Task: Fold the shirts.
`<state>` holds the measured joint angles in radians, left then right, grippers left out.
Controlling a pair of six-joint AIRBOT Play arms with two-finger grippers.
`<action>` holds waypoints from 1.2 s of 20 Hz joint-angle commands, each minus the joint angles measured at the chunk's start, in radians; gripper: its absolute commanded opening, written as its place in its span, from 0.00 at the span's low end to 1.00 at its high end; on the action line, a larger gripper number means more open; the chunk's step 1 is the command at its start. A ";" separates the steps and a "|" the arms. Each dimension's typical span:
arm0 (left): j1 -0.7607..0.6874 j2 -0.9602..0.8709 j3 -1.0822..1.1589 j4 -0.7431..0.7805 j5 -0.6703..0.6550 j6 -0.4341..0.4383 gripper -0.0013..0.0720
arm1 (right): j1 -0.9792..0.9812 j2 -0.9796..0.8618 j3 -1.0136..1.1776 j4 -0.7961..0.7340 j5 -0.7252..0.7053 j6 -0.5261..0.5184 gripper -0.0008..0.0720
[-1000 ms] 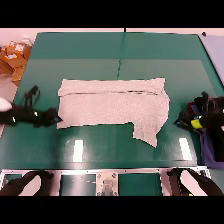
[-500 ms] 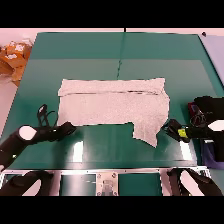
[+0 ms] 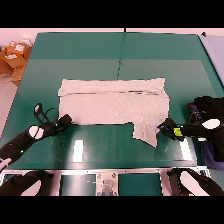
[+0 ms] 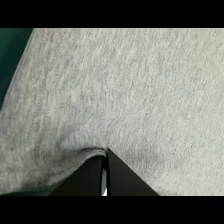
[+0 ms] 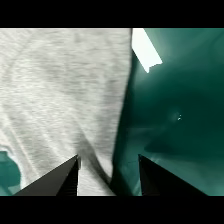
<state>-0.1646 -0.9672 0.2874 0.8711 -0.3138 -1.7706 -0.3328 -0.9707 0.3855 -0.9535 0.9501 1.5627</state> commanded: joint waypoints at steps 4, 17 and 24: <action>-0.003 -0.003 0.002 -0.014 -0.019 0.001 0.04 | 0.001 -0.116 0.002 0.113 -0.056 -0.151 0.32; 0.260 0.105 0.255 0.455 -0.772 0.110 0.04 | 0.001 0.060 0.105 -0.344 0.342 0.087 0.03; 0.260 0.060 0.396 0.341 -0.668 0.215 0.04 | 0.027 0.102 0.318 0.008 0.279 -0.042 0.03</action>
<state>0.0917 -0.8818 0.6147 1.2549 -1.0183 -1.6047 -0.3233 -0.8520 0.6197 -1.0950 1.2808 1.5761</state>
